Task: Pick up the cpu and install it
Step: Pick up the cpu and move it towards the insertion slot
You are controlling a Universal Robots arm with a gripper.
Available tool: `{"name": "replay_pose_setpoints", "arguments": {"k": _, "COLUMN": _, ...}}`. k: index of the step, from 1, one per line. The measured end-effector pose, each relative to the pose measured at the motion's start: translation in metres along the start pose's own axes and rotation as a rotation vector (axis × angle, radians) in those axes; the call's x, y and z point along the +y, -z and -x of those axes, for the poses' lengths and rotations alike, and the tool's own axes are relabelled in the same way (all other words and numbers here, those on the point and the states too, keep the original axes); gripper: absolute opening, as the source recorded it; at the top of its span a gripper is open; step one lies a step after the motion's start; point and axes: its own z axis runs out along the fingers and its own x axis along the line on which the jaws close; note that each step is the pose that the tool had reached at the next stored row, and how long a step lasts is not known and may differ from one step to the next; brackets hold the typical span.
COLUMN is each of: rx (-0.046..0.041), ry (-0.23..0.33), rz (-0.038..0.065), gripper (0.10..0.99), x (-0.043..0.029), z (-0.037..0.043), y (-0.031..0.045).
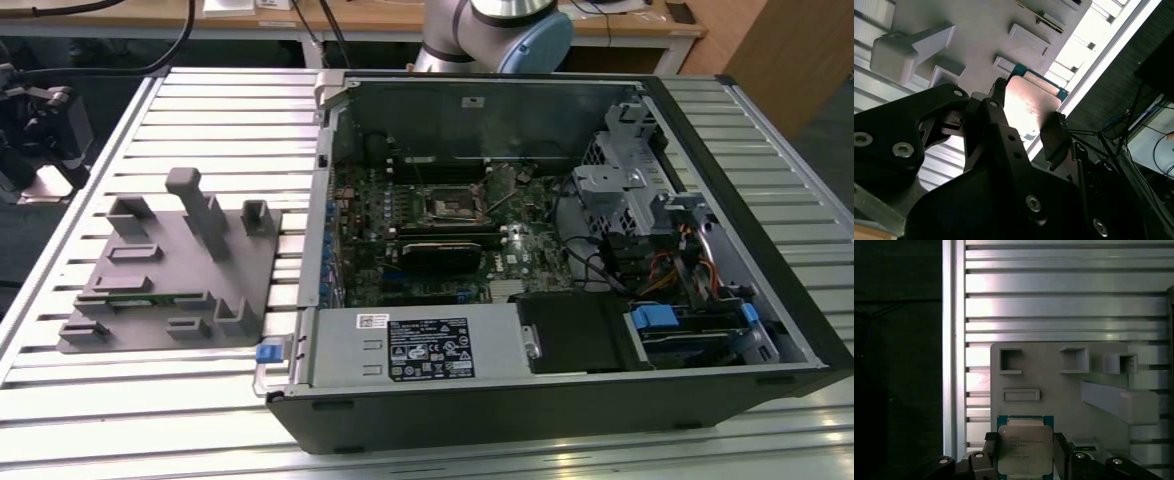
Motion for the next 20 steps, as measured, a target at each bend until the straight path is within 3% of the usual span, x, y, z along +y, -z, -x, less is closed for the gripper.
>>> {"name": "replay_pose_setpoints", "arguments": {"k": 10, "rx": 0.0000, "ry": 0.000, "rz": 0.000, "gripper": 0.533, "x": 0.0002, "z": 0.0000, "y": 0.0046}}
{"name": "replay_pose_setpoints", "arguments": {"k": 20, "rx": -0.0001, "ry": 0.000, "rz": 0.000, "gripper": 0.533, "x": 0.0011, "z": 0.0001, "y": 0.0269}}
